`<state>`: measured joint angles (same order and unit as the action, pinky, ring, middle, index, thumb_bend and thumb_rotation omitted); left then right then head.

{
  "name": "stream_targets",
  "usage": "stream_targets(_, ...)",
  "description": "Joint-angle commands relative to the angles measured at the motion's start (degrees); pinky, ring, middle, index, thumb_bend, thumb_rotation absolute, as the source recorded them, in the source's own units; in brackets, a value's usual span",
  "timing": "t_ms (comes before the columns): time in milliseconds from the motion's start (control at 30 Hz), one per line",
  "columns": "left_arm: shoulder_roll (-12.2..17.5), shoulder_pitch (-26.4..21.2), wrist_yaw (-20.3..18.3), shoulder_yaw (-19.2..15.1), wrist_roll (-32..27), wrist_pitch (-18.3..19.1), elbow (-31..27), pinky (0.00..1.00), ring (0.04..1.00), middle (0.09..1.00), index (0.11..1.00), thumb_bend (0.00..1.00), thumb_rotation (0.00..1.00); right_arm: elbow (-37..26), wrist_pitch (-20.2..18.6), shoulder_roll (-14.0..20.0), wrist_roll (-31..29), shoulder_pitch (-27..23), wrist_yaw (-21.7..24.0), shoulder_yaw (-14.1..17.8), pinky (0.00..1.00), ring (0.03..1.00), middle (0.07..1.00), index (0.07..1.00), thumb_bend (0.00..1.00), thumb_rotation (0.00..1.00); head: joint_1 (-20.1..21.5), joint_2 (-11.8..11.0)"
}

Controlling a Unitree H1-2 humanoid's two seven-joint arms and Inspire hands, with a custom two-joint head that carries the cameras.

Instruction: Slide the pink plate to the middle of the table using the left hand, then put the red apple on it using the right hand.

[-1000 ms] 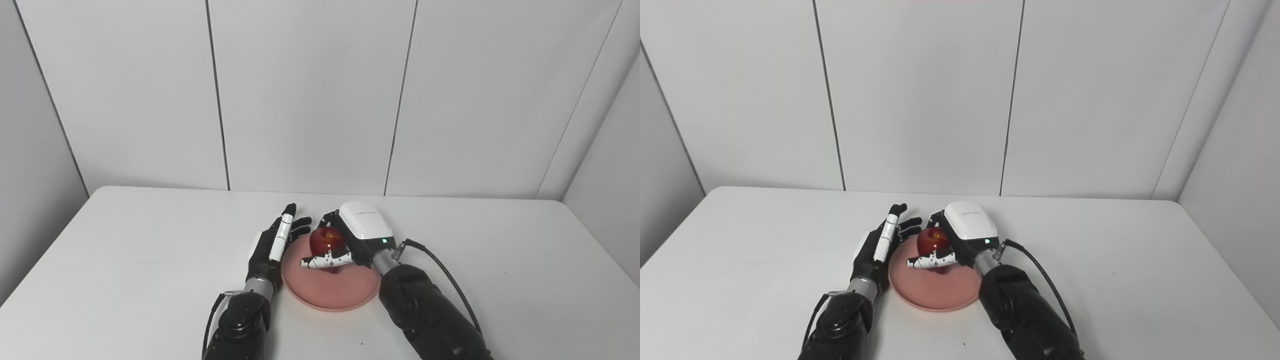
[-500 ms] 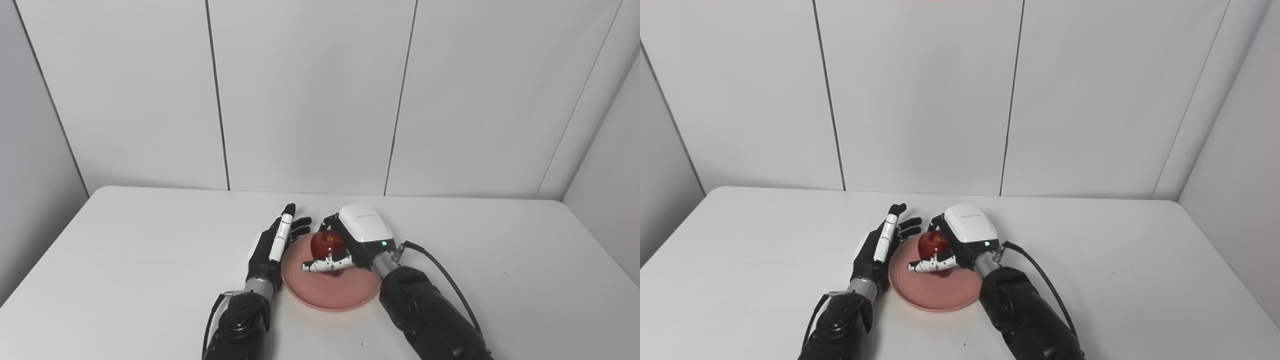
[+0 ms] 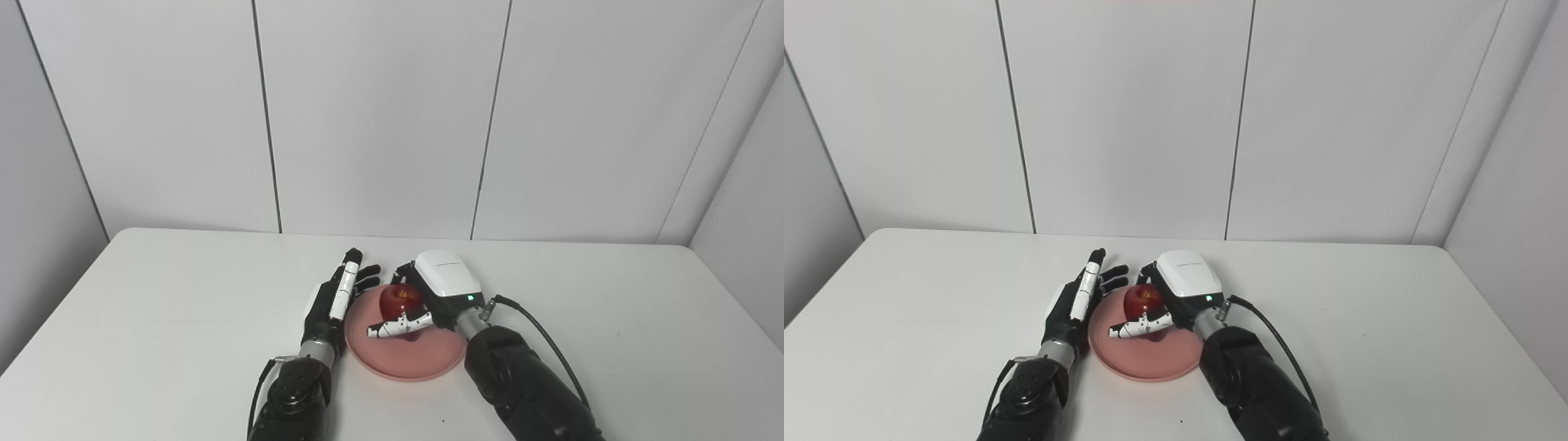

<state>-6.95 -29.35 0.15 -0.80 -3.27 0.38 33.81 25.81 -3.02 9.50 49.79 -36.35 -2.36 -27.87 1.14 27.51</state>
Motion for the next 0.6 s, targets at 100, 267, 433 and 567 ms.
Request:
stream_targets(100,0.0,0.4,-0.4,0.2,-0.1,2.2,1.3,0.80,0.802,0.811,0.889,0.73,0.92,-1.6,0.3,0.4,0.1,-3.0,-0.7,0.6,0.29,0.373,0.468,0.550,0.96,0.74,-0.1,0.1)
stream_targets(267,-0.1,0.3,-0.6,0.1,-0.4,1.9,1.7,0.82,0.818,0.824,0.889,0.73,0.91,-1.7,0.5,0.6,0.2,-3.0,-0.5,0.6,0.29,0.377,0.476,0.555,0.97,0.75,-0.1,0.1)
stream_targets(433,-0.1,0.1,-0.4,0.1,-0.1,1.5,2.2,0.82,0.818,0.817,0.893,0.72,0.92,-1.4,1.1,0.6,-0.1,-3.1,-1.1,0.7,0.28,0.365,0.479,0.567,0.96,0.73,0.0,-0.2)
stream_targets(567,-0.1,0.0,-0.3,0.1,-0.2,1.7,2.3,0.81,0.812,0.820,0.899,0.72,0.92,-1.5,1.5,0.7,-0.2,-3.1,-1.8,0.8,0.30,0.389,0.510,0.585,0.97,0.72,-0.1,-0.2)
